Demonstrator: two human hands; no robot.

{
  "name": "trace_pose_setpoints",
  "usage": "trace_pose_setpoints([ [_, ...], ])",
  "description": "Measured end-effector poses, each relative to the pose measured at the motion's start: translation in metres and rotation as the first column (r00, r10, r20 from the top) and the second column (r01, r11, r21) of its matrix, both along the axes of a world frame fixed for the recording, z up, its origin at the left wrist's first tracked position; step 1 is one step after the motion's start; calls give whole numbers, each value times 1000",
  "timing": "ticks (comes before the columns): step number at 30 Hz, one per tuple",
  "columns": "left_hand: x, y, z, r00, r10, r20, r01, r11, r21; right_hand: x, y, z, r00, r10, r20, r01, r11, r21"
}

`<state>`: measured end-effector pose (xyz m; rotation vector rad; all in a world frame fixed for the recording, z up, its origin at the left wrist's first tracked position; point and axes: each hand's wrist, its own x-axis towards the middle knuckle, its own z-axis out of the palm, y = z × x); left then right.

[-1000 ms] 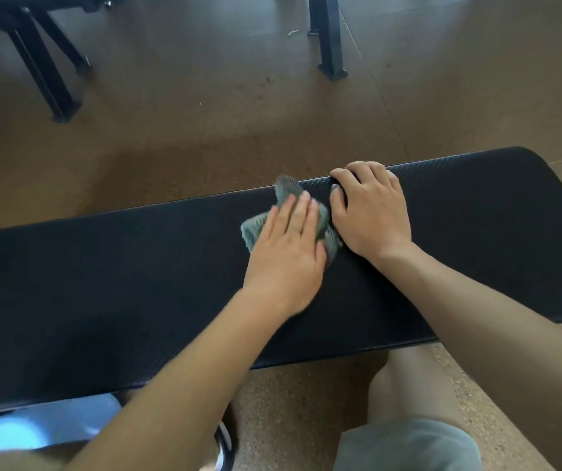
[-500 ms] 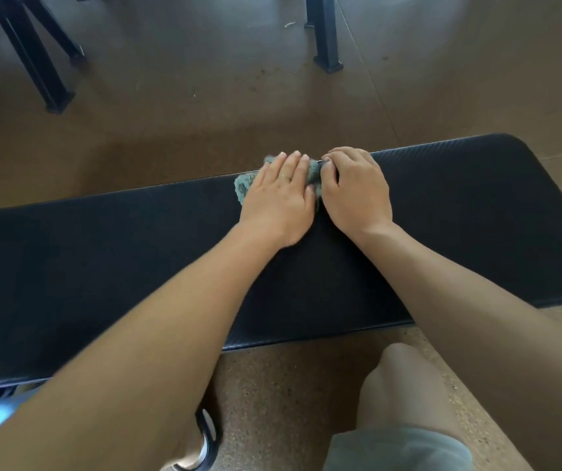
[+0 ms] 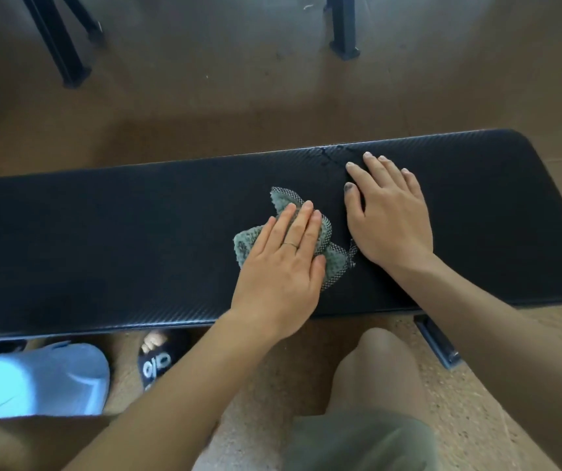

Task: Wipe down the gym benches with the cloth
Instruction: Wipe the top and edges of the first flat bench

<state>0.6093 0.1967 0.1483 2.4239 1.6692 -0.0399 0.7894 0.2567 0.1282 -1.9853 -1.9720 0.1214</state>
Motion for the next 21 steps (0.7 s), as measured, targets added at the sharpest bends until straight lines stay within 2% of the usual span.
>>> trace_pose_setpoints([
  [9, 29, 63, -1, 1000, 20, -24, -21, 999, -48, 1, -1, 1, 998, -32, -55, 35, 998, 43],
  [13, 24, 4, 3, 997, -77, 27, 78, 997, -26, 5, -5, 2, 995, -20, -99, 20, 1000, -1],
  [16, 5, -57, 3, 982, -189, -4, 189, 982, 4, 8, -26, 4, 1000, -18, -25, 16, 998, -66],
  [21, -1, -54, -7, 959, -267, -93, 276, 955, 106, 23, -107, 1, 989, -121, 83, 129, 987, -94],
])
